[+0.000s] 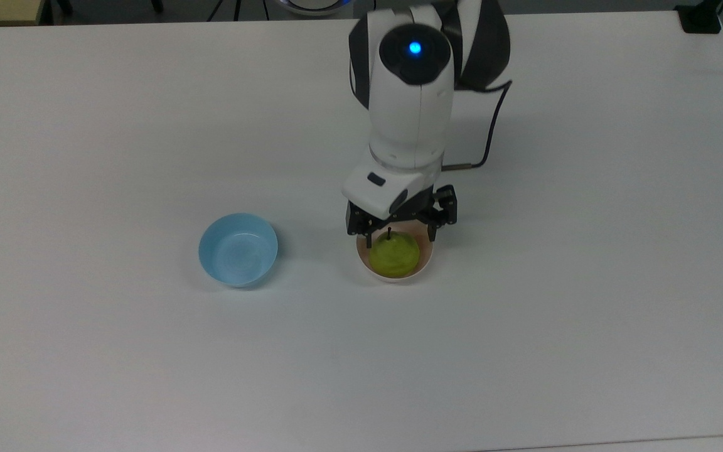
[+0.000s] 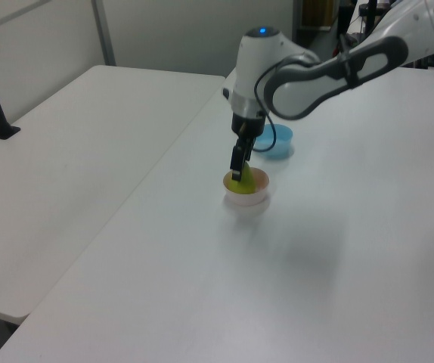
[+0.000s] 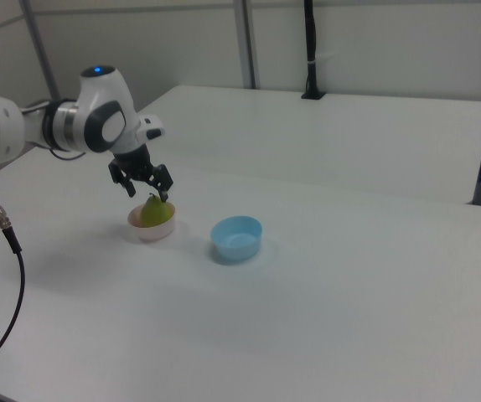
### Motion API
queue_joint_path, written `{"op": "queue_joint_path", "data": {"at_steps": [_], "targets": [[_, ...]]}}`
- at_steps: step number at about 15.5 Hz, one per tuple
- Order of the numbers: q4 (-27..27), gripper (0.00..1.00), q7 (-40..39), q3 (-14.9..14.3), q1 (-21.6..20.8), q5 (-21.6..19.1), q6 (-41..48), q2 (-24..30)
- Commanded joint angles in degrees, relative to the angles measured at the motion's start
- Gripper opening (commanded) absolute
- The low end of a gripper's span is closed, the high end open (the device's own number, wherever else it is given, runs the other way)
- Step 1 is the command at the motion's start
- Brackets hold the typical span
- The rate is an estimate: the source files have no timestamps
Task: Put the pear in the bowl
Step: 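Lower the pear into the pink bowl and open the gripper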
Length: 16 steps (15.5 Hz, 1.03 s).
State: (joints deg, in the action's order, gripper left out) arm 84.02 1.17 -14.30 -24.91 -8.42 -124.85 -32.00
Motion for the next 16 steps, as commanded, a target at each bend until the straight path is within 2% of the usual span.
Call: {"op": "queue_joint_path", "data": {"at_steps": [1, 4, 7, 9, 12, 16], "targets": [[3.9, 1.0, 0.7, 0.3, 2.9, 1.8, 9.4, 9.0], [8.4, 1.0, 0.9, 2.5, 8.2, 4.5, 18.4, 17.5], [10.8, 1.0, 0.9, 4.8, 14.0, 7.5, 25.6, 22.8], [13.3, 1.0, 0.9, 5.9, 16.9, 10.3, 26.8, 25.7], [14.1, 1.0, 0.4, 6.7, 20.7, 10.7, 26.9, 27.9], [14.0, 1.0, 0.7, 6.8, 21.7, 10.7, 27.2, 28.6]]}}
